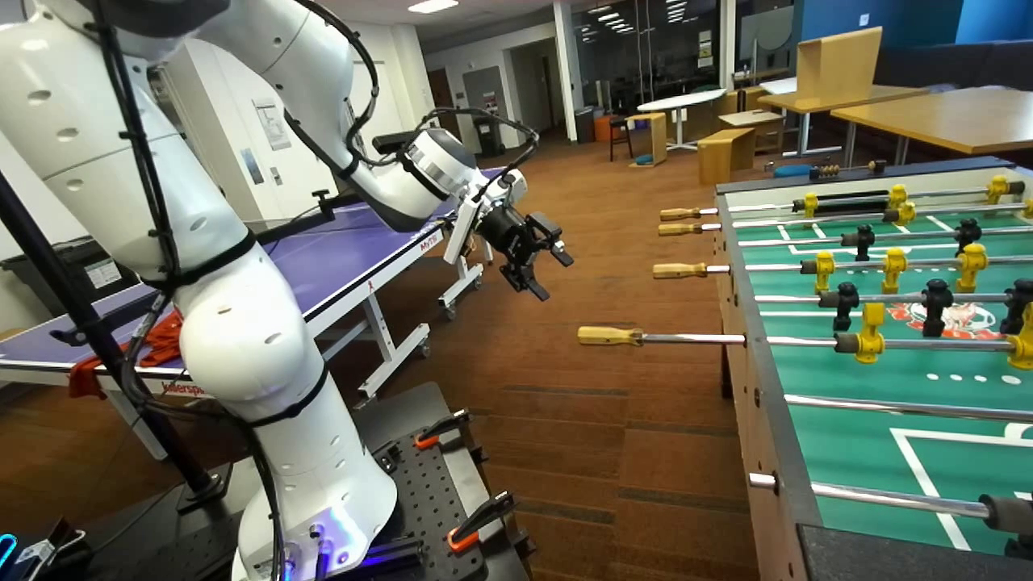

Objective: Turn the right rod clockwise

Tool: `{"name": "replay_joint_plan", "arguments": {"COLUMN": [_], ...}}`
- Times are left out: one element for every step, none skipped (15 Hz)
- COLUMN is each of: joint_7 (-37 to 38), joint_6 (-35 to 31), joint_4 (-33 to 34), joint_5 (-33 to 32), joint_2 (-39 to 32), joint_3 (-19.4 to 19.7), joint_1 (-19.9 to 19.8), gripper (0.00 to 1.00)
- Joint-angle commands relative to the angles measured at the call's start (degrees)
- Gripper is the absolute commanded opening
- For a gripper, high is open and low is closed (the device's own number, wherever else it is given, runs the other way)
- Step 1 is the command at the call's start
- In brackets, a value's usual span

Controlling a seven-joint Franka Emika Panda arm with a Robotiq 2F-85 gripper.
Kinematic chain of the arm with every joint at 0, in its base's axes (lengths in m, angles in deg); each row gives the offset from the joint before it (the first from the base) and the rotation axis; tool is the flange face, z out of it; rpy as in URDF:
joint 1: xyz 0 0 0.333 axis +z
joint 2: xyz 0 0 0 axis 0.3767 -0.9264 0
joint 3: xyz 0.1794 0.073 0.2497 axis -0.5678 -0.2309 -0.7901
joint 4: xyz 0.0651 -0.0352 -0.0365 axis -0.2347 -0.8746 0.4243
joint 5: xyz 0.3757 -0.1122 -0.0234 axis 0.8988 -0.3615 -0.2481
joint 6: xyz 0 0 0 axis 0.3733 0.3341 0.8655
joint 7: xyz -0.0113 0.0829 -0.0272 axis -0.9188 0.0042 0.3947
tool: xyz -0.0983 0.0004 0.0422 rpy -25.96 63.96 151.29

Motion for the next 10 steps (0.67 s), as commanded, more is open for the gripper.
{"name": "replay_joint_plan", "arguments": {"joint_7": [11.2,13.8,15.9,17.7,18.9,19.5,19.2,18.4,17.2,15.5], "joint_6": [10.7,13.5,15.8,18.0,19.5,20.8,21.5,22.3,22.9,23.5], "joint_4": [4.3,5.0,5.7,6.4,7.1,7.8,8.7,9.5,10.5,11.4], "joint_5": [-9.3,-11.5,-13.1,-14.9,-16.2,-17.5,-18.3,-18.8,-19.1,-18.9], "joint_2": [-10.3,-13.1,-15.7,-18.6,-21.2,-24.0,-26.4,-28.8,-31.0,-33.0], "joint_3": [-2.4,-2.5,-2.5,-2.4,-2.1,-1.9,-1.7,-1.5,-1.3,-1.0], "joint_1": [5.1,6.8,8.5,10.2,11.6,13.0,14.0,15.0,15.7,16.2], "gripper": [1.0,1.0,1.0,1.0,1.0,1.0,1.0,1.0,1.0,1.0]}}
